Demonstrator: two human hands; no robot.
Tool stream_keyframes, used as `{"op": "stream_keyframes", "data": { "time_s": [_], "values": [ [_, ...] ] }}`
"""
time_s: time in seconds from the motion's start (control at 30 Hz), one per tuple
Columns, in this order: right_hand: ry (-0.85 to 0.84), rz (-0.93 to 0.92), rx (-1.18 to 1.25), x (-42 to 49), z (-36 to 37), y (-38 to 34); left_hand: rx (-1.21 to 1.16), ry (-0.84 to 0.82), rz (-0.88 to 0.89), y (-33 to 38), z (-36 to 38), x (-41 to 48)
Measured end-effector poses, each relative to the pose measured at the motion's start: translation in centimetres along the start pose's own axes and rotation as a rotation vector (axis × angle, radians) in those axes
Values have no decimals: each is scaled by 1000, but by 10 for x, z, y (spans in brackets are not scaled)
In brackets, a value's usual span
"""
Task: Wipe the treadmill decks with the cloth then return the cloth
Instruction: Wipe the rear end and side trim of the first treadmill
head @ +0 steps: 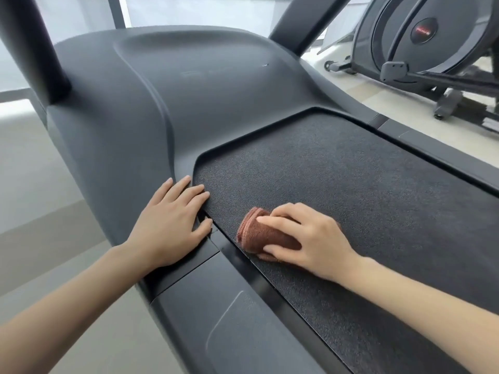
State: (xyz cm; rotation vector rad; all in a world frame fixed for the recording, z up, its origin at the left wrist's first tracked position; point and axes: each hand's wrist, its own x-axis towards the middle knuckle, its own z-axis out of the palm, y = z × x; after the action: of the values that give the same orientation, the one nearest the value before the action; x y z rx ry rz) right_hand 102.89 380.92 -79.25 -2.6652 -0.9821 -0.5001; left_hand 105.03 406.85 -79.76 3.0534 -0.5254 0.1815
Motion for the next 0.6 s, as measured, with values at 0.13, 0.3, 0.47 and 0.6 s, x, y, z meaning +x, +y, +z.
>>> {"op": "stream_keyframes", "data": {
  "time_s": [0.13,0.3,0.47,0.6],
  "values": [
    [1,66,110,19,7,16,-12,6,1,0,2,2],
    [11,147,-4,67,29,36,-35,23,-5,0,1,1],
    [-38,302,10,113,44,58,-35,25,-5,1,1,1],
    [-50,277,-15,109,43,69,-28,-6,34,-2,0,3]
  ]
}}
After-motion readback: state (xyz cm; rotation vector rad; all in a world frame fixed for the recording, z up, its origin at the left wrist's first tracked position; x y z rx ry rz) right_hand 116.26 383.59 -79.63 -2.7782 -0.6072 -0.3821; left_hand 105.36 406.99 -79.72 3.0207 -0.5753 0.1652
